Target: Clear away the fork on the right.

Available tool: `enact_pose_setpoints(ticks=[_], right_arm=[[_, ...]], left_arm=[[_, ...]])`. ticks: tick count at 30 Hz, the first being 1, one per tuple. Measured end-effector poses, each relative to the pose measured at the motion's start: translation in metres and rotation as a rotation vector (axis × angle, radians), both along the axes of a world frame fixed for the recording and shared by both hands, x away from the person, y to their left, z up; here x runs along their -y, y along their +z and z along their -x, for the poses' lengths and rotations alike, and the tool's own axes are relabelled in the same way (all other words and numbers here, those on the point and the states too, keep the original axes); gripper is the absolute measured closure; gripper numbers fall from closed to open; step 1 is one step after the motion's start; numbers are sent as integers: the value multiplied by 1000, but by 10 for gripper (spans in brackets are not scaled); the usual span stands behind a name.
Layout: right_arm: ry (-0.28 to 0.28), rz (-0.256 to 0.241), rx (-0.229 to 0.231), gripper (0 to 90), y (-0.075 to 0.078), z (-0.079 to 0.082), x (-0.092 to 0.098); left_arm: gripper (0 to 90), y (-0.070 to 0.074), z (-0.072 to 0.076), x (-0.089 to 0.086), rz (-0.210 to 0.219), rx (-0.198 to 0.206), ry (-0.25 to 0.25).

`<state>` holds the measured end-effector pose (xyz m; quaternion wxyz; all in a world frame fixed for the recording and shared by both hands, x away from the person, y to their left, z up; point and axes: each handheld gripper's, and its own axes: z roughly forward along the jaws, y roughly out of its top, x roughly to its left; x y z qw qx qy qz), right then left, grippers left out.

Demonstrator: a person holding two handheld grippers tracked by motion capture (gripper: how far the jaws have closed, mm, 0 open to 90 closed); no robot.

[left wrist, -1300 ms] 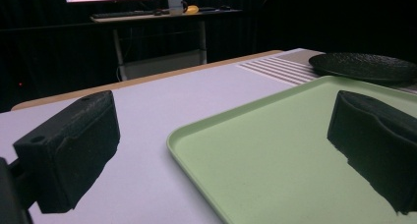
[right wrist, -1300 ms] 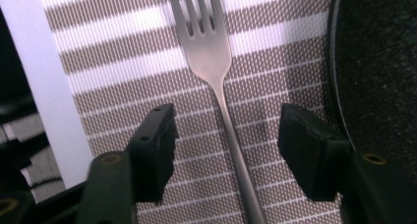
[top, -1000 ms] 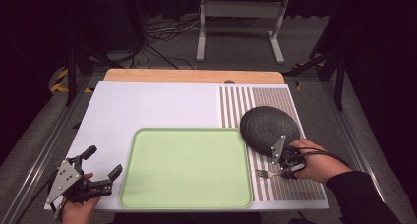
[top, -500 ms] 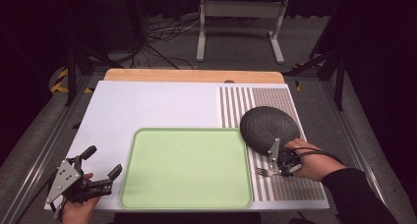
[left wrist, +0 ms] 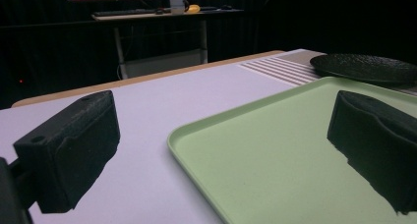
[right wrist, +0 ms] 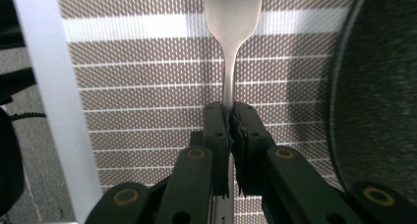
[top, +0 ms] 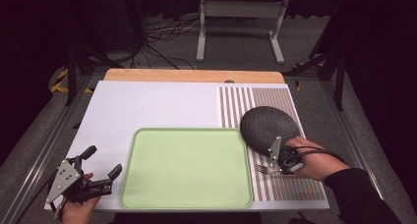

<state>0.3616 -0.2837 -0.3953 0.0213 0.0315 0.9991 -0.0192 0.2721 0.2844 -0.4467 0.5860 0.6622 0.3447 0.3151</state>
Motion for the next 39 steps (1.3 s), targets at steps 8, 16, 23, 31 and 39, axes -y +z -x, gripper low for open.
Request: enact_pose_setpoints(ticks=[8, 16, 23, 31, 39], right_arm=[[-16, -27, 37, 850, 19, 1, 1], [-12, -84, 76, 850, 37, 3, -4], [-20, -128, 101, 850, 52, 2, -9], [-17, -133, 120, 850, 70, -2, -21], [-97, -178, 132, 850, 80, -4, -37]], left_arm=[[0, 0, 0, 0, 0, 1, -1], [0, 1, 1, 0, 0, 4, 0], [0, 1, 1, 0, 1, 4, -1], [0, 1, 1, 0, 0, 4, -2], [0, 1, 1, 0, -1, 5, -4]])
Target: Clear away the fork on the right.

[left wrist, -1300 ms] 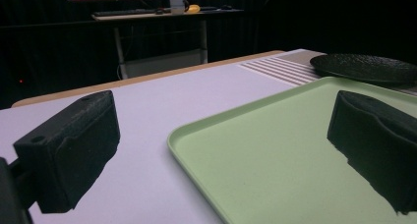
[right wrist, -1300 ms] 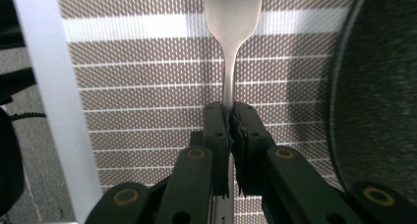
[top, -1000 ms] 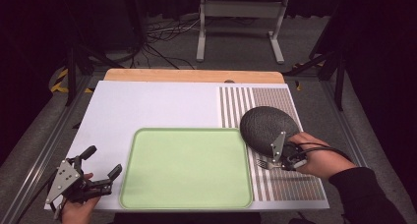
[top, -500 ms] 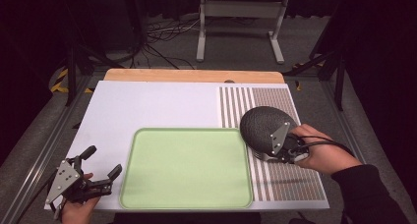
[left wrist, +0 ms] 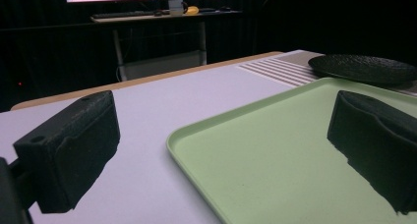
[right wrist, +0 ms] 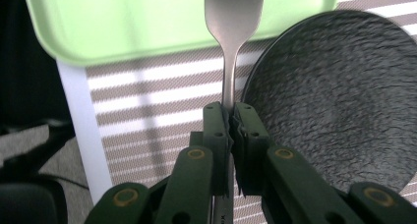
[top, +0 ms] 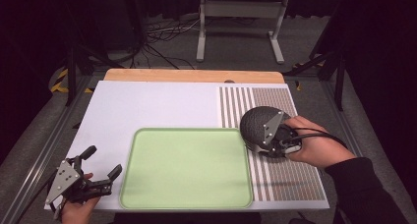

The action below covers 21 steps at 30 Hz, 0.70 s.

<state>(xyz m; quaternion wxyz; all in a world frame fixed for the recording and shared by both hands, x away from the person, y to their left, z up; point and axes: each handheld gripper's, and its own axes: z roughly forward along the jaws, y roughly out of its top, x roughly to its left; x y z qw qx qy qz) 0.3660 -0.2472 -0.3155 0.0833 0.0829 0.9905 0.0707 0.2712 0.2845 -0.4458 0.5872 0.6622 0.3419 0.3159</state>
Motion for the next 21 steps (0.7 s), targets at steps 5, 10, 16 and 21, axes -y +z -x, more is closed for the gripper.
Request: enact_pose_setpoints(ticks=[5, 10, 16, 21], right_arm=[[-103, -53, -31, 850, 5, -2, -14], [-154, -70, -31, 850, 6, -3, -26], [-232, -91, -15, 850, 7, -5, -43], [-313, -123, -19, 851, 4, -7, -54]], left_arm=[[0, 0, 0, 0, 0, 2, 3], [0, 0, 0, 0, 1, 5, 3], [0, 0, 0, 0, 1, 6, 1], [0, 0, 0, 0, 3, 5, 1]])
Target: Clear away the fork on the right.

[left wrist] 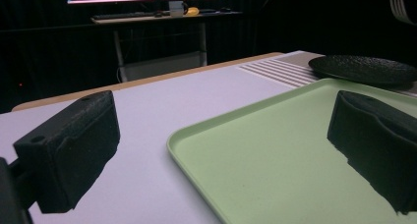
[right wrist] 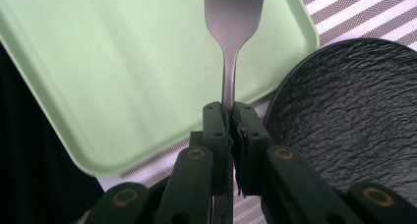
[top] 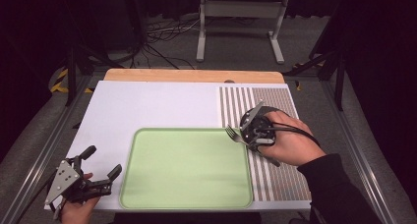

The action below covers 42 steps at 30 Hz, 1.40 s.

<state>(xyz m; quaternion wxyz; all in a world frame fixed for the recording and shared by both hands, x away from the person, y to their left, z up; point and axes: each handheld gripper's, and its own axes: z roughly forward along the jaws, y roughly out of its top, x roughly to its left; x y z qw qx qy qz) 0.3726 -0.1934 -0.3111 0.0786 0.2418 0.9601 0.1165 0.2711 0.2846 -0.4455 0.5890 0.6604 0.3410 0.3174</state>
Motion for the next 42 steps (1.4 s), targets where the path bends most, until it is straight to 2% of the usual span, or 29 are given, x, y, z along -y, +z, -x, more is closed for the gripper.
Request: enact_pose_setpoints(ticks=[2, 3, 7, 11, 12, 17, 20, 24, 27, 32, 36, 37, 42], right_arm=[[-41, -18, 5, 850, -1, 0, -7], [-41, -18, 5, 850, -1, 0, -7], [-108, -38, -18, 850, -4, -1, -15], [-205, -113, -90, 850, -8, -2, -21], [-205, -113, -90, 850, -8, -2, -21], [-277, -110, -94, 850, -14, -4, -28], [-293, -110, -98, 850, -15, -5, -30], [-370, -130, -124, 850, -19, -6, -34], [-372, -114, -115, 850, -21, -7, -36], [-364, -101, -126, 850, -30, -7, -42], [-385, -100, -134, 849, -34, -8, -44], [-410, -84, -138, 849, -39, -9, -46], [-435, -62, -157, 849, -46, -10, -49]], left_arm=[[0, 0, 0, 0, 1, 0, 0], [0, 0, 0, 0, 1, 0, 0], [0, 0, 0, 0, 2, 2, -1], [0, 0, 0, 0, 1, -2, -1], [0, 0, 0, 0, 1, -2, -1], [0, 0, 0, 0, 3, 1, 0], [0, 0, 0, 0, 3, -1, -2], [0, 0, 0, 0, 2, -2, -2], [0, 0, 0, 0, 3, 0, -1], [0, 0, 0, 0, 2, 1, -1], [0, 0, 0, 0, -3, -2, -1], [0, 0, 0, 0, -3, -2, -3], [0, 0, 0, 0, -1, 1, -2]])
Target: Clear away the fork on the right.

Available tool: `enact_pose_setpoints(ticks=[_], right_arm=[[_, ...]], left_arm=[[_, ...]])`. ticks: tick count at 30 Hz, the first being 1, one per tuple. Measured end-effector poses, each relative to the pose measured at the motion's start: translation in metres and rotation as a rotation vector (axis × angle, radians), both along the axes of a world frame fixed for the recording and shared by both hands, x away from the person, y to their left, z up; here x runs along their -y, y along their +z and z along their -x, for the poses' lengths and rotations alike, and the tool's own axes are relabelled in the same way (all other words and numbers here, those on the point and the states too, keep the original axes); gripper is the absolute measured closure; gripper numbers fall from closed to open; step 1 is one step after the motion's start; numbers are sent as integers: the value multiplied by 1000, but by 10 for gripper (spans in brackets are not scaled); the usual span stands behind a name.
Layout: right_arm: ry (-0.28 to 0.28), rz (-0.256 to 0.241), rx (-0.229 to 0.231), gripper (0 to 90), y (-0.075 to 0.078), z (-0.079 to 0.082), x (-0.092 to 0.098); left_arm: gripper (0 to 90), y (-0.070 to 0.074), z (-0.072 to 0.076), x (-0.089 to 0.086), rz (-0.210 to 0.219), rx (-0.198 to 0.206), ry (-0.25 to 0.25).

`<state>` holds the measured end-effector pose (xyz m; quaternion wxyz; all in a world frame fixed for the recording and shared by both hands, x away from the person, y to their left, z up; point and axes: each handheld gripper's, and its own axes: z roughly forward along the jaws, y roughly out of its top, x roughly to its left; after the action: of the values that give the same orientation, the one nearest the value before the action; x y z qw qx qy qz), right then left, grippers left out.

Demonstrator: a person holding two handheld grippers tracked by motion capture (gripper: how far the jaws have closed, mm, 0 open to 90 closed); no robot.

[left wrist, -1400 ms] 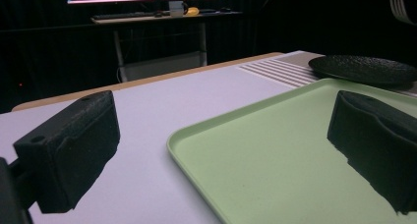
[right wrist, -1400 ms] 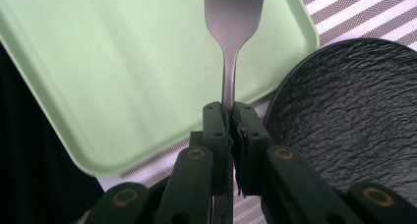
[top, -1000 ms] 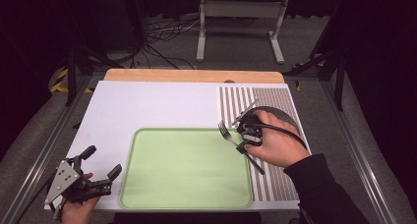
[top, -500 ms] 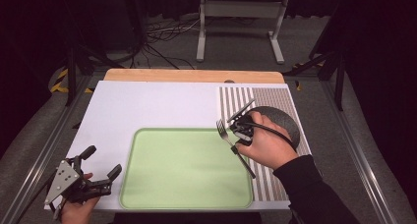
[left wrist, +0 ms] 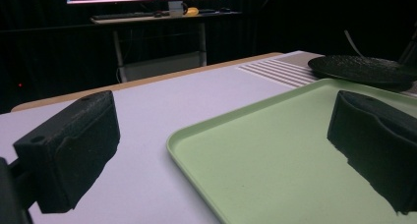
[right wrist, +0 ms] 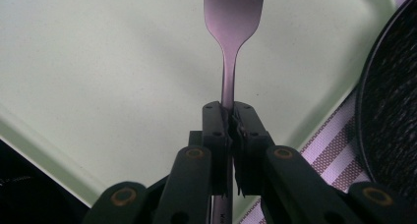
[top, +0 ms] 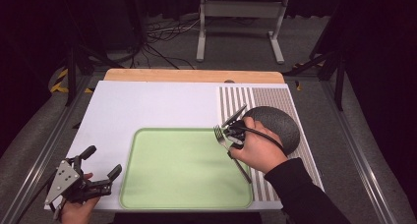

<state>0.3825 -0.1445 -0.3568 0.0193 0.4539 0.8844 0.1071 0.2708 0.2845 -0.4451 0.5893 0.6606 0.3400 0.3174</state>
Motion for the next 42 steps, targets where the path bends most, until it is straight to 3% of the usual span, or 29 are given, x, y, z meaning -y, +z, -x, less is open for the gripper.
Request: enact_pose_setpoints(ticks=[6, 14, 42], right_arm=[[-13, 13, -36, 849, -10, 0, -5], [-64, 16, -45, 849, -22, -1, -7], [-82, 34, -82, 846, -42, -6, -9]], left_arm=[[0, 0, 0, 0, 0, -1, 3], [0, 0, 0, 0, -4, 0, 2], [0, 0, 0, 1, -4, -2, -1]])
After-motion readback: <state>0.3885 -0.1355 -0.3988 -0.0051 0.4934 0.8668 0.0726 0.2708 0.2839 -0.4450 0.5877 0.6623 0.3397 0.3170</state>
